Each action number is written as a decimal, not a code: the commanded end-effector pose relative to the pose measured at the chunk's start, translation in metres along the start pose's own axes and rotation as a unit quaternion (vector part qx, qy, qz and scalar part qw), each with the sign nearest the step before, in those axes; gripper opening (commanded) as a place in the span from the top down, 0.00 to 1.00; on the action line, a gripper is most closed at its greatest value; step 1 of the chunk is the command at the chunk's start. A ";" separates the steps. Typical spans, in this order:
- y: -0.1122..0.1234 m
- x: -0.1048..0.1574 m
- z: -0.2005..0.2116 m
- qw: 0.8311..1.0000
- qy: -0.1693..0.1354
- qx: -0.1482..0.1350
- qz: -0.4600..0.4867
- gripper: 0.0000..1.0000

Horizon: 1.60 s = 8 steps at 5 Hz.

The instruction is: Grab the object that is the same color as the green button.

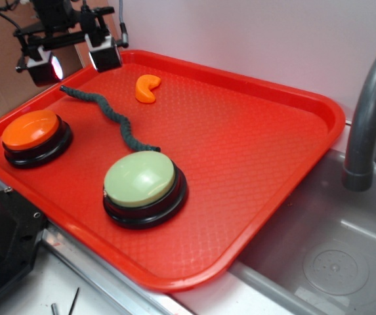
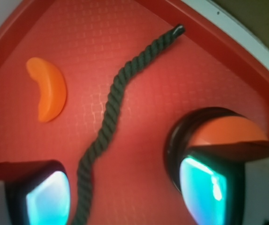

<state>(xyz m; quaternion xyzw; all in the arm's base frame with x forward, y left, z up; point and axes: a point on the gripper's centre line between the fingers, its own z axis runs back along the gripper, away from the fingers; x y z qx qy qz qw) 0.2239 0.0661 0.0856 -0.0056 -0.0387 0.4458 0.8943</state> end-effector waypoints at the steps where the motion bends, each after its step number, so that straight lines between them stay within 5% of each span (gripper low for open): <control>1: -0.009 0.013 -0.032 0.997 0.025 -0.056 -0.053 0.00; 2: -0.006 0.006 -0.048 0.996 0.050 -0.056 -0.052 0.00; 4: -0.006 -0.006 -0.066 0.998 0.031 -0.030 -0.039 0.00; 5: -0.009 -0.008 -0.072 0.999 0.022 0.001 -0.023 0.39; 6: -0.003 -0.019 -0.072 1.000 0.019 0.003 -0.022 1.00; 7: -0.008 -0.020 -0.068 1.000 0.014 0.001 -0.027 1.00; 8: -0.014 -0.025 -0.056 0.997 0.046 0.002 -0.065 1.00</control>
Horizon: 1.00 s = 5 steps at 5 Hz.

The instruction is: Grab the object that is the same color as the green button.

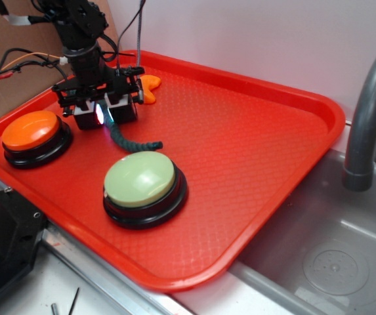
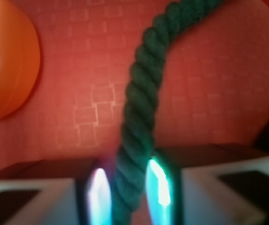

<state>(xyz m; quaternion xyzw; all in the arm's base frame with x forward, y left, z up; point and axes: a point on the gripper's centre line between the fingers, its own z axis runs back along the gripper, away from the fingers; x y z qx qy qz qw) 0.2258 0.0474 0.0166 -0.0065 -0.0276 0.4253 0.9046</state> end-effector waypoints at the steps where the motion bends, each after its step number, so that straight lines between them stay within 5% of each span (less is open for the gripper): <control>1: -0.027 -0.003 0.043 0.979 0.125 -0.020 -0.160 1.00; 2: -0.031 -0.005 0.072 0.961 0.152 -0.063 -0.224 1.00; 3: -0.032 -0.015 0.096 0.946 0.174 -0.064 -0.266 1.00; 5: -0.018 -0.060 0.154 0.927 0.145 -0.087 -0.335 1.00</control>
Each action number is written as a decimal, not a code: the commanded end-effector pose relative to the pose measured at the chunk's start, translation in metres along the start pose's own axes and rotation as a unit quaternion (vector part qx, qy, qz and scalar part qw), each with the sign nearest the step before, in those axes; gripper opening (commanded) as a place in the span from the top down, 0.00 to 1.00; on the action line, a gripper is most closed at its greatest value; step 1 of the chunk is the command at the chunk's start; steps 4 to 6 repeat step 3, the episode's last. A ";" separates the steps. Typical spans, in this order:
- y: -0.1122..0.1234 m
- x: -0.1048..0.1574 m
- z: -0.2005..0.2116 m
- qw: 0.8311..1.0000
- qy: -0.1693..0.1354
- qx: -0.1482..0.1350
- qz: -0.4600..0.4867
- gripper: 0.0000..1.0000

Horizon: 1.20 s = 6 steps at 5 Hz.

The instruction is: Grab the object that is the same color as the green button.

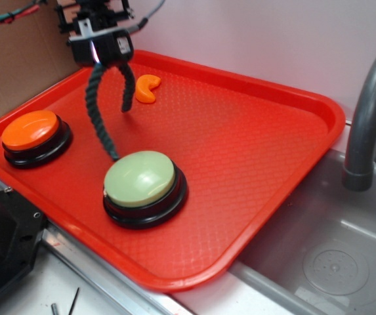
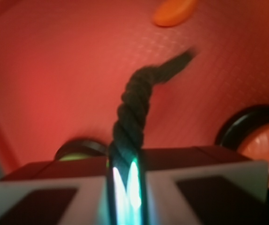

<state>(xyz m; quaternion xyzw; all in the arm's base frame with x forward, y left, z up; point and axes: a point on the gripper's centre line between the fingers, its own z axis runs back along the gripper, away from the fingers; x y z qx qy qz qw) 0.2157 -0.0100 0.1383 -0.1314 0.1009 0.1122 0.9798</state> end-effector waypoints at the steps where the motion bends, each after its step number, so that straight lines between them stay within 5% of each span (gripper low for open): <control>1: -0.011 -0.062 0.041 0.996 -0.076 -0.010 -0.036 1.00; 2: -0.009 -0.080 0.040 0.994 -0.105 -0.024 -0.032 1.00; 6: -0.001 -0.070 0.039 0.995 -0.095 -0.020 0.007 1.00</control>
